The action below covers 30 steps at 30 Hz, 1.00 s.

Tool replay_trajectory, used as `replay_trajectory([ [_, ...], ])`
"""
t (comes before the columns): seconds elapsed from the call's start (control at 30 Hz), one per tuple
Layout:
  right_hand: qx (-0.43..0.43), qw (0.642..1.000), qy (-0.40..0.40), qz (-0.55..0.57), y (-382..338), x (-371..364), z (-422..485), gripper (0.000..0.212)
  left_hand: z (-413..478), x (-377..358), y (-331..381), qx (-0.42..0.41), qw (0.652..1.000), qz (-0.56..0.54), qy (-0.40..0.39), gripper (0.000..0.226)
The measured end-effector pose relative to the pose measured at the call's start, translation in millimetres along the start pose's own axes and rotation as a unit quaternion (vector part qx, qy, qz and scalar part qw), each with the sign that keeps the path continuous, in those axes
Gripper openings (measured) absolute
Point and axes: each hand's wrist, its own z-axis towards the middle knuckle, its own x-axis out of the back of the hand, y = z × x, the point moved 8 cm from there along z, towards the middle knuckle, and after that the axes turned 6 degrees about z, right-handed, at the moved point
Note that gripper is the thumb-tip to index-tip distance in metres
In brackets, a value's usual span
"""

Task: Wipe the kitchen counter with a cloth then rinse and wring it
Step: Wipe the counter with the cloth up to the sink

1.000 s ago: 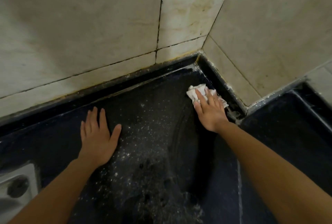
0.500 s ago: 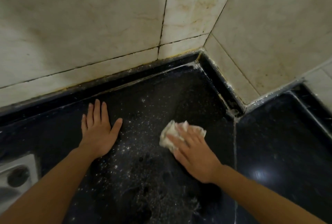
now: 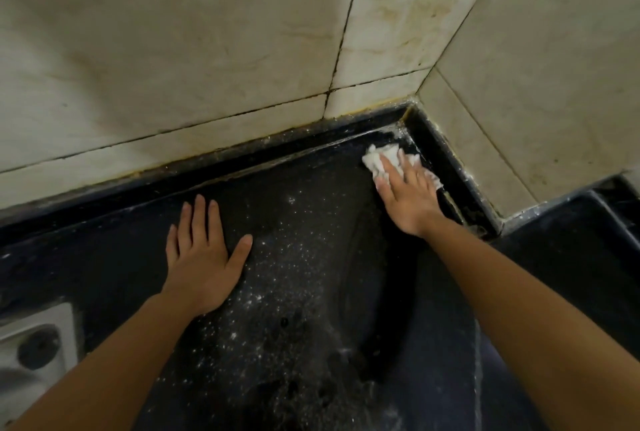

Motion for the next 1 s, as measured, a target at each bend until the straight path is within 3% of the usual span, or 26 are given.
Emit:
replay_trajectory([
  [0.13,-0.063,0.997,0.018,0.030,-16,3,28,0.054,-1,2,1,0.002,1.000,-0.001,0.001,0.088],
  [0.2,-0.051,0.998,0.010,0.030,-25,1,21,0.054,-1,2,2,0.001,1.000,0.000,0.000,0.088],
  [0.4,0.155,0.983,-0.070,-0.065,-72,-48,-67,0.055,0,2,1,-0.006,1.000,-0.002,-0.007,0.090],
  [0.53,0.292,0.941,-0.122,-0.117,-76,-75,-135,0.051,-1,1,1,-0.007,1.000,-0.009,-0.022,0.091],
  [0.63,0.370,0.908,-0.103,-0.170,-52,-74,-152,0.052,-2,2,1,-0.011,1.000,-0.005,-0.023,0.091],
  [0.7,0.341,0.922,-0.076,-0.169,-36,-60,-130,0.052,-2,2,2,-0.011,1.000,-0.007,-0.025,0.091],
  [0.83,0.121,0.989,-0.024,-0.076,-10,-21,-44,0.059,0,1,1,-0.009,1.000,-0.006,-0.023,0.090],
  [1.0,-0.058,0.998,0.008,0.012,-26,-3,21,0.055,0,2,1,-0.004,1.000,-0.003,-0.015,0.089],
])
